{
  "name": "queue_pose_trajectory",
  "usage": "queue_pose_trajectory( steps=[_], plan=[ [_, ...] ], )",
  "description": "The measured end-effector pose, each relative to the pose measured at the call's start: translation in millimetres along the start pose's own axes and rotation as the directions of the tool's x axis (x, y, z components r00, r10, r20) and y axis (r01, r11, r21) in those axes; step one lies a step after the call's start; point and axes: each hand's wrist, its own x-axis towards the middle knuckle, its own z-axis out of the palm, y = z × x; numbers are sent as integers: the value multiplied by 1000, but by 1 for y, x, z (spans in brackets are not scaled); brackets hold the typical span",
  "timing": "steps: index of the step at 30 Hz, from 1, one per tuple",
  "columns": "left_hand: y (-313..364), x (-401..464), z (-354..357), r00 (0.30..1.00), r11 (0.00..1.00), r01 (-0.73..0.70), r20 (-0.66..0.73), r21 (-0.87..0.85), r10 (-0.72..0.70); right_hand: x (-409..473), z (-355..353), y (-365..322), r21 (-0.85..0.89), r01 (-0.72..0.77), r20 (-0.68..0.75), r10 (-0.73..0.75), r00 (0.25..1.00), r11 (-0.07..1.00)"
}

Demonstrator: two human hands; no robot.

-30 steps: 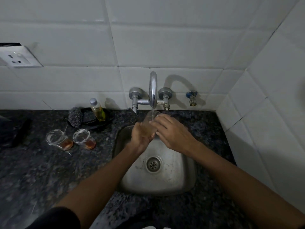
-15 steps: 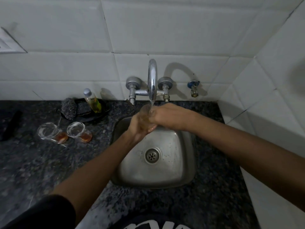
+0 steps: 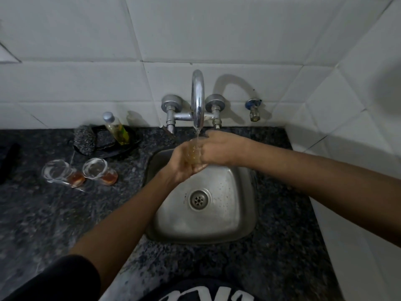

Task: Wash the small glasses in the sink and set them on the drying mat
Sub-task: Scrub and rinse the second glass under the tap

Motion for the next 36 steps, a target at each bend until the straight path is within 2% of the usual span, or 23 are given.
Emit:
queue_pose_trajectory(
  steps=[2,4,5,6,8,10,11,12,14,16,17,19,20,22,24,26,28,30,32,33,34,36],
  plan=[
    [1,0,2,1000,999,-10,13,-48,10,-1,1,-10,101,-109,47,104,993,989],
    [-2,-3,10,999,979,-33,-16,-202,30,3,0,-18,236,-274,131,248,960,932],
    [-6,-3,12,999,968,-32,-30,-249,26,5,2,-17,233,-310,168,276,946,922],
    [-8,-2,10,999,967,-21,-35,-253,12,5,1,-15,224,-298,180,261,948,928],
    [-5,-2,8,997,993,28,-65,-111,-36,2,-5,-9,131,-181,209,152,966,975],
    [6,1,5,993,993,90,-86,77,-83,1,3,-5,-42,24,130,-19,991,999],
    [10,1,7,991,990,97,-99,107,-87,0,6,-6,-50,68,88,-63,994,996],
    [11,2,9,992,994,67,-114,85,-57,0,5,-7,5,31,83,-31,996,1000],
    [8,0,15,994,999,-32,-108,-40,28,2,2,-16,124,-185,109,172,979,975],
    [-3,-2,16,990,981,-94,-122,-168,74,4,1,-19,377,-407,155,376,913,832],
    [-6,-3,15,992,974,-102,-94,-204,84,4,-2,-16,422,-435,187,393,900,796],
    [-6,-2,11,998,988,-66,-30,-143,63,2,-6,-13,304,-303,179,258,949,903],
    [-3,-3,9,999,997,-35,-30,-62,33,1,-3,-10,178,-159,92,144,985,971],
    [5,-3,3,999,997,18,-29,74,-15,-2,7,-7,-8,-8,7,8,1000,1000],
    [8,-3,1,1000,999,-2,-8,50,2,-2,12,-14,2,-94,3,94,996,996],
    [7,0,3,998,996,-57,-1,-65,57,0,4,-27,188,-270,43,266,963,944],
    [3,-3,8,998,984,-45,23,-170,50,2,-4,-26,256,-378,99,365,926,890],
    [5,-10,12,998,992,7,69,-125,2,0,-9,-18,201,-256,82,244,966,946],
    [13,-10,10,997,995,66,34,76,-69,-2,-4,-9,32,-50,61,48,997,998],
    [17,-12,12,996,985,78,21,153,-82,-3,3,-7,-6,5,49,-5,999,1000],
    [18,-12,12,998,981,67,8,183,-69,-4,5,-10,1,-23,15,23,1000,1000],
    [13,-11,14,1000,993,17,-1,121,-17,-5,-1,-19,208,-216,18,218,976,954]
  ],
)
